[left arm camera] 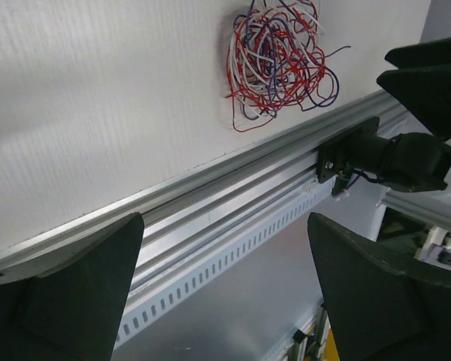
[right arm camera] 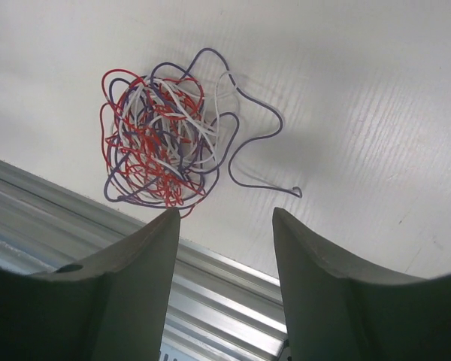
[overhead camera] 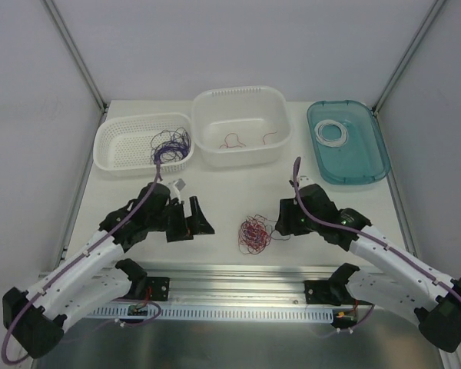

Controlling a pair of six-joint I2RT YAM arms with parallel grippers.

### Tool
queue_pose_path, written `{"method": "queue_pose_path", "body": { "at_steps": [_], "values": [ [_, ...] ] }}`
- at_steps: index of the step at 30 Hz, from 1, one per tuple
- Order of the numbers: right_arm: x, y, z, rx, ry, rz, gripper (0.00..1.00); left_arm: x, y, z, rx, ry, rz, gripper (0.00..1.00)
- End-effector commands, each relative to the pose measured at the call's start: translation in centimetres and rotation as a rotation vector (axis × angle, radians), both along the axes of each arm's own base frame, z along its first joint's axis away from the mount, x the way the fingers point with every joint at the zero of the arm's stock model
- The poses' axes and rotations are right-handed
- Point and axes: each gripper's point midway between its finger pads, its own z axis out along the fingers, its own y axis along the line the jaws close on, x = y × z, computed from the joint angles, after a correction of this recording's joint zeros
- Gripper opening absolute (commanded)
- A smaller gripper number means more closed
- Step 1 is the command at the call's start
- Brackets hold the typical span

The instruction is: Untangle the cables

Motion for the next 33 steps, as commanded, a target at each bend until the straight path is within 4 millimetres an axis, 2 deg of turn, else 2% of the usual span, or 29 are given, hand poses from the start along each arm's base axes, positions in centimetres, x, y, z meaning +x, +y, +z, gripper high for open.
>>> {"method": "queue_pose_path", "body": {
  "at_steps": [1,2,3,5,6,9,13,18,23,27,29,30,33],
  "values": [
    [1.2,0.4,0.0,0.009,-0.053,0.07,0.56,2.3,-3.7,2.6,0.021,-0.134,-0.02,0.92],
    [1.5,0.1,-0.2,-0.016,-0.081,0.102,0.56,2.4,-4.5,2.7,0.03,-0.152,-0.032,0.92],
    [1.5,0.8,-0.2,0.005,-0.08,0.144,0.56,2.0,-5.5,2.5,0.055,-0.173,-0.056,0.92],
    [2.0,1.1,-0.7,0.002,-0.081,0.194,0.56,2.5,-7.4,2.0,0.09,-0.177,-0.07,0.92],
    [2.2,1.3,-0.8,0.002,-0.081,0.205,0.56,2.0,-8.4,1.7,0.101,-0.178,-0.103,0.92],
    [2.5,2.4,-1.3,0.018,-0.083,0.283,0.56,2.5,-10.8,1.0,0.142,-0.182,-0.13,0.92],
    [2.4,4.1,-1.2,0.095,-0.086,0.371,0.56,1.7,-14.2,0.0,0.162,-0.18,-0.204,0.91],
    [2.8,4.8,-2.5,0.133,-0.069,0.408,0.55,1.7,-15.9,-1.5,0.177,-0.176,-0.219,0.88],
    [3.4,5.1,-4.2,0.153,-0.035,0.405,0.51,1.5,-17.3,-2.8,0.165,-0.171,-0.236,0.84],
    [3.6,5.5,-4.7,0.176,-0.026,0.409,0.45,1.7,-17.8,-3.7,0.171,-0.166,-0.233,0.82],
    [3.6,5.6,-4.6,0.181,-0.03,0.407,0.36,1.8,-17.9,-4.4,0.184,-0.156,-0.23,0.81],
    [3.6,5.6,-4.4,0.18,-0.037,0.408,0.27,1.9,-17.8,-4.9,0.196,-0.151,-0.218,0.79],
    [3.7,5.3,-3.6,0.175,-0.059,0.398,0.17,2.4,-17.5,-5.6,0.218,-0.15,-0.185,0.75]
  ]
}}
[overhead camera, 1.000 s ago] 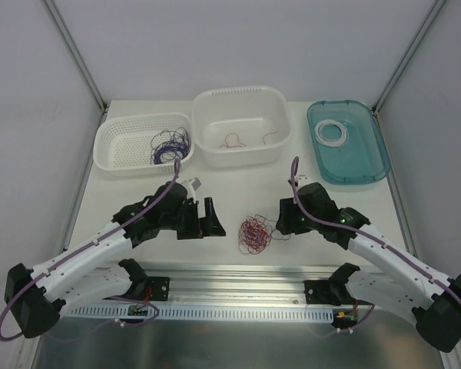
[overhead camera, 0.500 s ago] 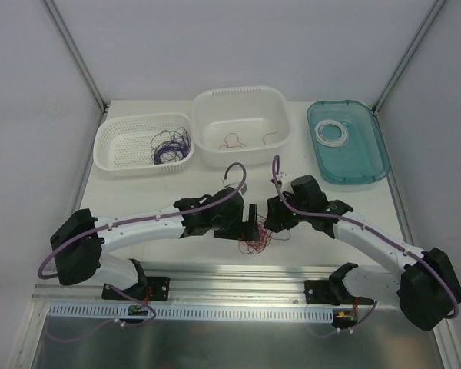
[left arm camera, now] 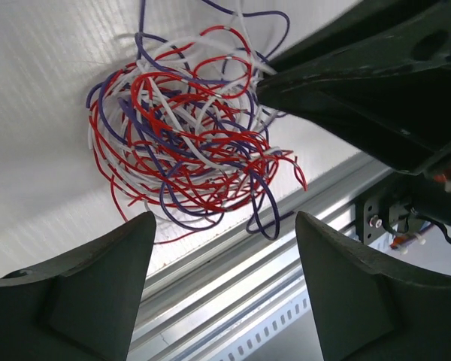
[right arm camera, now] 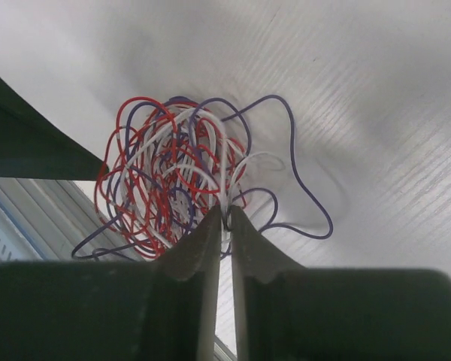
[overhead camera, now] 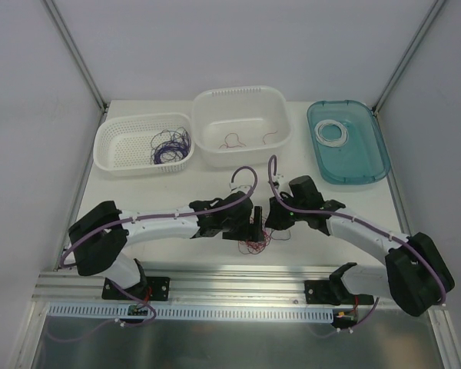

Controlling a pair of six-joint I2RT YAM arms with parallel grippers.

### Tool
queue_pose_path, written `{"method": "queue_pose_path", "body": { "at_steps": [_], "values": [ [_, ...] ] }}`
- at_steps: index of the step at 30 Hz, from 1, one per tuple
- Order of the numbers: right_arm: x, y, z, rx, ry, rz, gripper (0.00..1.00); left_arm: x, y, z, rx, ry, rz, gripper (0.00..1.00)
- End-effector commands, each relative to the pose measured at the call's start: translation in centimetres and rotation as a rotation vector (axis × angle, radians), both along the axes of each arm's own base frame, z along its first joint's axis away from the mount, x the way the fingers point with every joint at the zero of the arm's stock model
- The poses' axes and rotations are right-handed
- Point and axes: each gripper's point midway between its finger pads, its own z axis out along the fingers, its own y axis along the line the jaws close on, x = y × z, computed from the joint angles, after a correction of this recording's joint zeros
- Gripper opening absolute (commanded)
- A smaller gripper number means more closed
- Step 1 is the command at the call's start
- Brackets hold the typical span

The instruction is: Untangle the cables

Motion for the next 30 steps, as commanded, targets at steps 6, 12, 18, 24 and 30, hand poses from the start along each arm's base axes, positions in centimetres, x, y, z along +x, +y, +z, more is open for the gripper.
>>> {"method": "queue_pose_path", "body": {
  "at_steps": [6,12,18,24,30],
  "values": [
    [0.3,0.1,3.9,0.061,-0.086,-0.007,0.01,2.3,-0.3,-0.8,0.013,-0.061,0.126,0.65],
    [-0.6,-0.5,6.4,0.089,-0.096,-0.033,0.01,3.5,-0.2,-1.8,0.03,-0.065,0.178,0.52],
    [-1.0,-1.6,10.5,0.1,-0.154,-0.076,0.01,4.7,0.0,-2.7,0.02,-0.063,0.223,0.14],
    [-1.2,-3.4,16.1,0.07,-0.228,-0.118,0.01,6.2,2.1,-3.0,0.013,-0.068,0.284,0.0],
    [-1.3,-5.7,23.5,0.049,-0.36,-0.176,0.01,7.8,8.3,-3.3,0.019,-0.057,0.422,0.0]
  ]
}}
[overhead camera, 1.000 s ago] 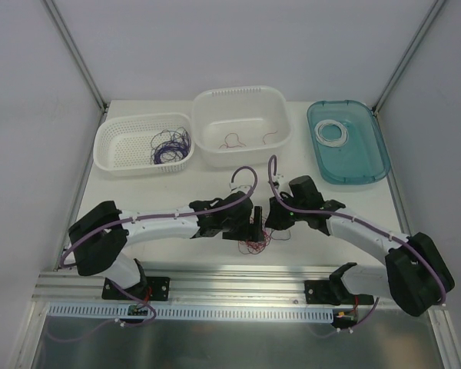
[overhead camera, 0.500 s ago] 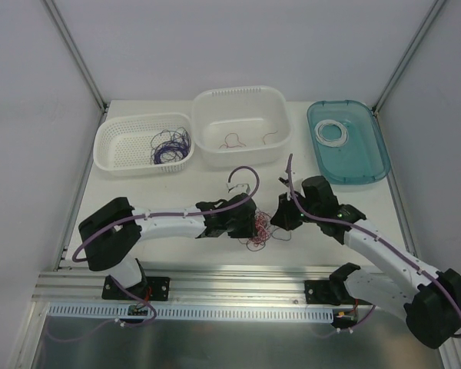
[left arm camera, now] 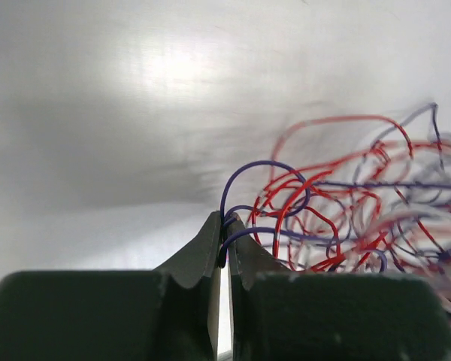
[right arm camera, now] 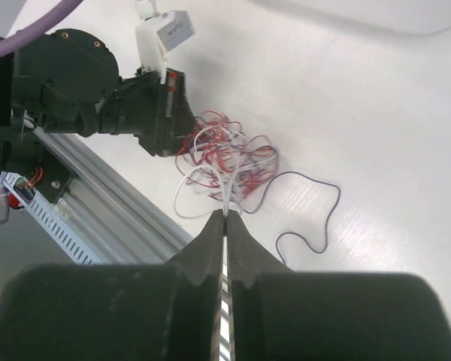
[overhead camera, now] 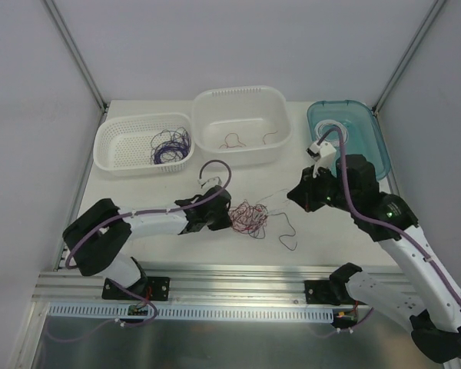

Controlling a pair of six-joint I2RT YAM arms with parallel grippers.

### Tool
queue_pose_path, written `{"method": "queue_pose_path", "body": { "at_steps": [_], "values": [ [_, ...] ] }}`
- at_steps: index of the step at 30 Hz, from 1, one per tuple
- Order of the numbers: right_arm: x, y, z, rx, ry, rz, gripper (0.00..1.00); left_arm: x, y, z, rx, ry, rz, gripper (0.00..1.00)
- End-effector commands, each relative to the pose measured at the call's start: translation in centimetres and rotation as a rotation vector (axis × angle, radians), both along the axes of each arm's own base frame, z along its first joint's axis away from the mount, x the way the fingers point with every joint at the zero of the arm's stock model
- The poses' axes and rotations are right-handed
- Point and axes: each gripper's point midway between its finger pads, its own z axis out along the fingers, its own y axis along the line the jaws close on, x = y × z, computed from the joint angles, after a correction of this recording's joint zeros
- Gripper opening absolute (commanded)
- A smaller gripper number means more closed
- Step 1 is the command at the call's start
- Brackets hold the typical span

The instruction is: Untangle the cables

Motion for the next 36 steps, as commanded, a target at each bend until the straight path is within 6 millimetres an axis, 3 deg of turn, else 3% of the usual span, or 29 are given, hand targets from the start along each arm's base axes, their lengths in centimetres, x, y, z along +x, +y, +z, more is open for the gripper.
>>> {"method": "queue_pose_path", "body": {
  "at_steps": [1,3,5,6,7,9,11,12,14,16,20,21,23,24,27,28,29,30,31,33,36],
  "values": [
    [-0.5,-2.6,4.1,-0.047,-0.082,-0.061,0.01,1.3,3.8,1.3,-0.027,-0.038,0.116,0.0],
    [-0.7,-3.0,7.2,-0.019,-0.147,-0.07,0.01,1.7,7.0,1.9,0.001,-0.048,0.182,0.0],
    [-0.6,-3.7,8.9,-0.021,-0.184,-0.097,0.01,2.0,10.6,2.1,0.093,-0.071,0.234,0.0],
    [-0.5,-4.0,9.6,-0.023,-0.2,-0.113,0.01,2.2,11.7,3.5,0.092,-0.106,0.255,0.0],
    [-0.7,-4.4,11.6,-0.007,-0.241,-0.12,0.01,1.8,13.6,3.5,0.144,-0.093,0.282,0.0],
    [-0.6,-4.9,13.1,-0.003,-0.277,-0.144,0.01,2.6,16.7,5.4,0.175,-0.148,0.352,0.0],
    [-0.7,-5.3,15.0,0.017,-0.321,-0.155,0.01,2.0,19.4,6.0,0.249,-0.149,0.374,0.0],
    [-0.8,-5.5,15.5,0.025,-0.336,-0.162,0.01,2.4,20.7,7.4,0.263,-0.184,0.411,0.0],
    [-0.8,-5.7,16.2,0.037,-0.355,-0.176,0.01,2.2,22.9,8.0,0.316,-0.181,0.432,0.0],
    [-0.7,-5.5,15.9,0.04,-0.345,-0.175,0.01,2.4,23.4,9.2,0.325,-0.201,0.43,0.0],
    [-0.3,-4.7,12.1,0.022,-0.25,-0.169,0.02,1.6,23.4,8.7,0.352,-0.162,0.377,0.0],
    [0.0,-4.5,8.7,-0.021,-0.179,-0.17,0.03,1.3,23.0,8.4,0.337,-0.148,0.357,0.0],
    [0.1,-4.5,5.4,-0.042,-0.109,-0.202,0.05,0.6,21.4,8.2,0.264,-0.122,0.294,0.0],
    [0.1,-4.5,1.6,-0.088,-0.035,-0.211,0.1,0.3,20.9,8.1,0.242,-0.121,0.267,0.0],
    [0.0,-4.3,-3.3,-0.11,0.061,-0.238,0.18,-0.3,19.3,8.4,0.164,-0.132,0.178,0.0],
    [-0.2,-4.5,-6.3,-0.14,0.118,-0.248,0.19,-0.5,19.0,8.5,0.148,-0.136,0.162,0.0],
    [-0.4,-4.5,-7.5,-0.153,0.148,-0.252,0.24,-0.8,18.7,8.6,0.131,-0.133,0.145,0.0],
    [-0.1,-5.2,-8.8,-0.19,0.162,-0.291,0.43,-1.0,18.5,8.7,0.115,-0.139,0.138,0.0],
    [-0.4,-5.5,-10.0,-0.218,0.189,-0.296,0.51,-1.2,18.4,8.7,0.106,-0.138,0.131,0.0],
    [-0.4,-6.2,-10.8,-0.262,0.202,-0.324,0.66,-1.6,17.9,8.7,0.076,-0.132,0.111,0.0],
    [-0.3,-6.9,-11.0,-0.305,0.21,-0.348,0.75,-2.2,17.2,8.5,0.039,-0.109,0.092,0.0]
  ]
}}
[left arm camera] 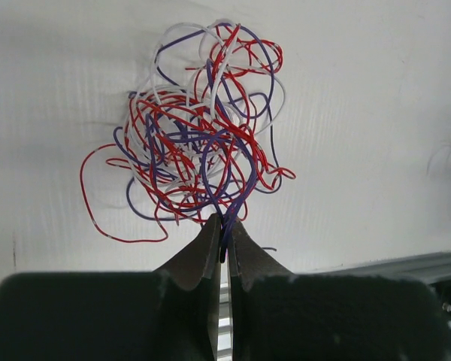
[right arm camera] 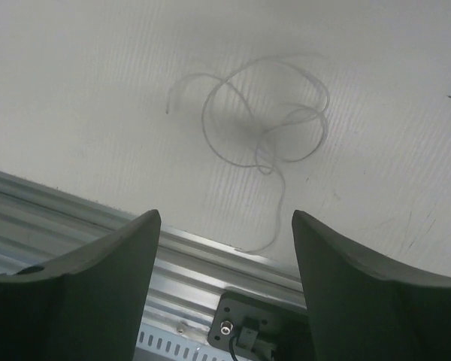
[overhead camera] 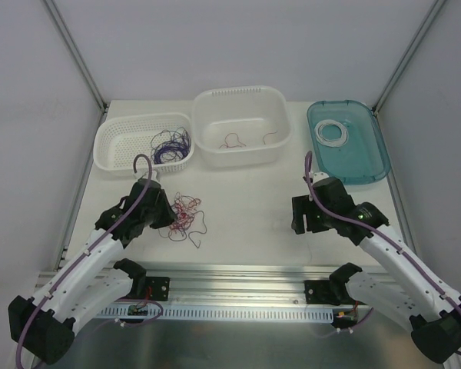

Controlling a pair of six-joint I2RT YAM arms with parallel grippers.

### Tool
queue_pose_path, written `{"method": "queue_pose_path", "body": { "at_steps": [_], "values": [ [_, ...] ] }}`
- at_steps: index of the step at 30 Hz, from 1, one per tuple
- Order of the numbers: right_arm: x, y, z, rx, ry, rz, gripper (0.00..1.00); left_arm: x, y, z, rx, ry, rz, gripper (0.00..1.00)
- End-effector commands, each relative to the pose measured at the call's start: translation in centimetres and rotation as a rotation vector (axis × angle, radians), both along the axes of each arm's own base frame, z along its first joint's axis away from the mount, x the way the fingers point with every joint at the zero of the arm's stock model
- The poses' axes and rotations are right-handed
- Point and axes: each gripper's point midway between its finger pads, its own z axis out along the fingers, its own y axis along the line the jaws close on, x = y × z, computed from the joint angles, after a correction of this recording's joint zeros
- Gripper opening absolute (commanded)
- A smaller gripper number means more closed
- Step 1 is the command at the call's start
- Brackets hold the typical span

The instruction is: Untangle the cables

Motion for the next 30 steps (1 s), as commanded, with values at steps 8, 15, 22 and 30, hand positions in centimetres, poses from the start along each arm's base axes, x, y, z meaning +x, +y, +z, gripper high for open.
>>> {"method": "queue_pose_path", "body": {
  "at_steps": [8,15,22,30],
  "values": [
    [2.3,-1.8,-3.5,-0.115,0.049,-0.243,0.71,-1.6,-2.2,-0.7,-0.117,0.051,-0.084,0.0],
    [5.0,-0.9,-6.8,-0.07,0.061,-0.387,0.58,-2.3,-2.3,-1.7,-0.136,0.075,-0.087,0.0],
    [5.8,-1.3,-7.5,-0.116,0.059,-0.405,0.08,-2.7,-2.3,-2.1,-0.142,0.08,-0.085,0.0],
    [9.7,-3.4,10.4,-0.161,-0.313,-0.33,0.01,-2.7,-2.5,-2.2,-0.143,0.092,-0.103,0.0]
  ]
}}
